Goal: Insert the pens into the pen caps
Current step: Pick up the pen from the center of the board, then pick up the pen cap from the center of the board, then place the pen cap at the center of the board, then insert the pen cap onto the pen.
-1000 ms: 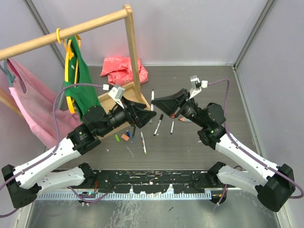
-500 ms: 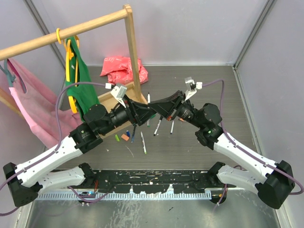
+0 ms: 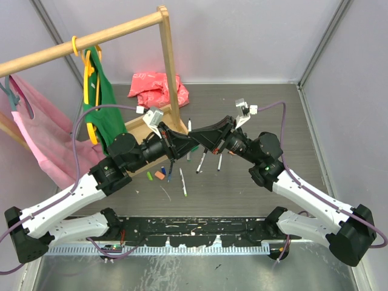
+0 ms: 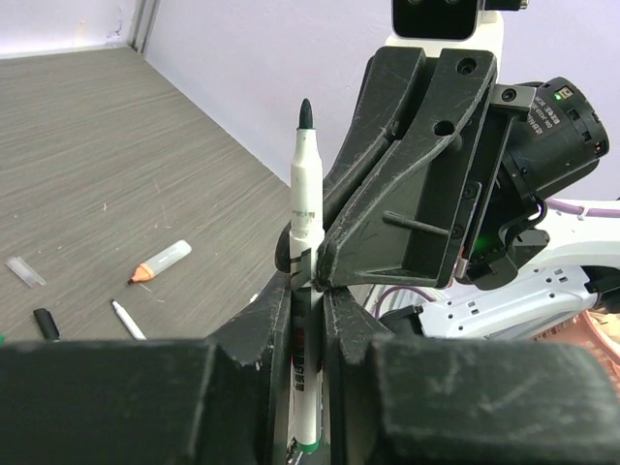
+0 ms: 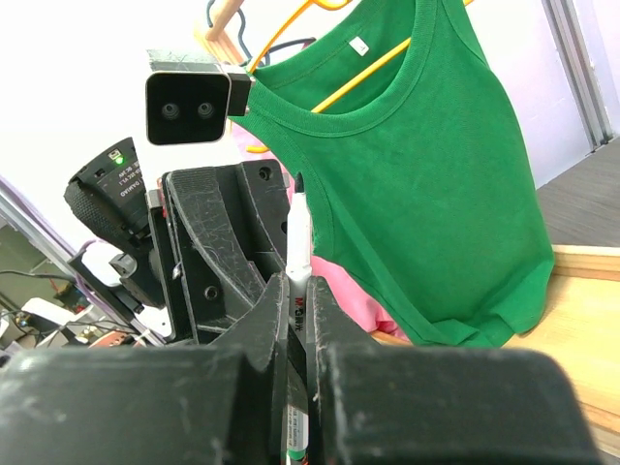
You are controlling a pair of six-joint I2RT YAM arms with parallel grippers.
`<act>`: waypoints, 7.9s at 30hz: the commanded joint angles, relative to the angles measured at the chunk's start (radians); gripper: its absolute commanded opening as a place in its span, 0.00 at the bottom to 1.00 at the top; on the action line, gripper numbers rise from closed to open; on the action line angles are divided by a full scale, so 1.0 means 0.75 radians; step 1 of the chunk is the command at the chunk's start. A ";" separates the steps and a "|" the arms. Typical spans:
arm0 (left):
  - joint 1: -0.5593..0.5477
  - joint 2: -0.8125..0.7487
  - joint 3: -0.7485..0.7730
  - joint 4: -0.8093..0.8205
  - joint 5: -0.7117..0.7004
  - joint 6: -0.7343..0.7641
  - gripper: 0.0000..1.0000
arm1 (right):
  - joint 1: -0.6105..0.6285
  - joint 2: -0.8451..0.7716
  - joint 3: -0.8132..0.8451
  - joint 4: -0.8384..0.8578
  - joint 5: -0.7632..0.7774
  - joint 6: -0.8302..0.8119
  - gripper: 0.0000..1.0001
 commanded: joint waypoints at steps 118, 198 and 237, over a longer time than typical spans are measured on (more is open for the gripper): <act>0.071 -0.359 0.038 -0.554 -0.360 0.090 0.00 | -0.048 1.235 0.818 -1.238 0.572 -1.078 0.48; 0.070 -0.340 -0.006 -0.631 -0.477 0.038 0.00 | 0.347 0.521 0.134 -1.361 1.018 -0.678 0.70; 0.070 -0.327 0.034 -0.645 -0.485 0.084 0.00 | 0.185 0.878 0.320 -1.591 0.495 -1.310 0.51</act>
